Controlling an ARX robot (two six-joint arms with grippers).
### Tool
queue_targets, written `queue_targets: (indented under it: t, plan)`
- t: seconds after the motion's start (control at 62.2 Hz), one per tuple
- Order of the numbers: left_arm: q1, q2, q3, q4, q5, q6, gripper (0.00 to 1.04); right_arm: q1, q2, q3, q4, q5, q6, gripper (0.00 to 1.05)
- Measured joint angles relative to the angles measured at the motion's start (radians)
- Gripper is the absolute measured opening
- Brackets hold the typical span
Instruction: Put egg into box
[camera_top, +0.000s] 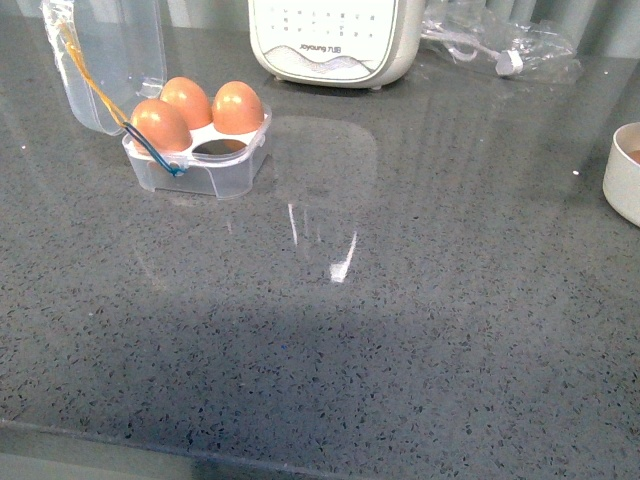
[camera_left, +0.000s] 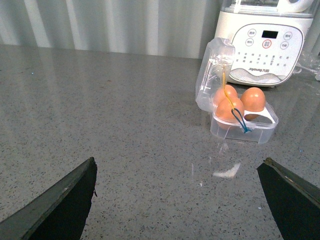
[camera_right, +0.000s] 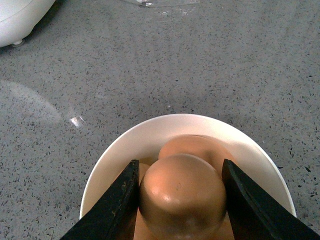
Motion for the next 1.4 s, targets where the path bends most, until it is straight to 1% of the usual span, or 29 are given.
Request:
queue_targets:
  t: [0.193,0.273,0.305,0.418,0.498,0.578,0.643,0.691,0.755,0.916,1.141,1.398]
  plan:
    - [0.000,0.000,0.000,0.000,0.000,0.000,0.98,0.005,-0.031,0.011,-0.004,-0.012,0.001,0.42]
    - [0.000,0.000,0.000,0.000,0.000,0.000,0.98,0.022,-0.035,0.033,0.003,-0.021,0.005,0.42]
    - [0.000,0.000,0.000,0.000,0.000,0.000,0.98,0.039,-0.035,0.047,0.016,-0.040,0.010,0.42]
    - [0.000,0.000,0.000,0.000,0.000,0.000,0.98,0.120,-0.027,0.107,0.021,-0.065,0.017,0.42]
    - [0.000,0.000,0.000,0.000,0.000,0.000,0.98,0.235,0.018,0.205,0.014,-0.106,0.019,0.42]
    - [0.000,0.000,0.000,0.000,0.000,0.000,0.98,0.299,0.056,0.258,-0.001,-0.138,0.013,0.42]
    - [0.000,0.000,0.000,0.000,0.000,0.000,0.98,0.372,0.108,0.318,-0.032,-0.181,-0.006,0.42]
    - [0.000,0.000,0.000,0.000,0.000,0.000,0.98,0.412,0.140,0.353,-0.059,-0.225,-0.023,0.42]
    - [0.000,0.000,0.000,0.000,0.000,0.000,0.98,0.443,0.175,0.391,-0.092,-0.251,-0.039,0.42]
    - [0.000,0.000,0.000,0.000,0.000,0.000,0.98,0.491,0.251,0.468,-0.120,-0.278,-0.058,0.42]
    - [0.000,0.000,0.000,0.000,0.000,0.000,0.98,0.542,0.336,0.573,-0.144,-0.264,-0.051,0.42]
    - [0.000,0.000,0.000,0.000,0.000,0.000,0.98,0.603,0.402,0.620,-0.134,-0.257,-0.036,0.42]
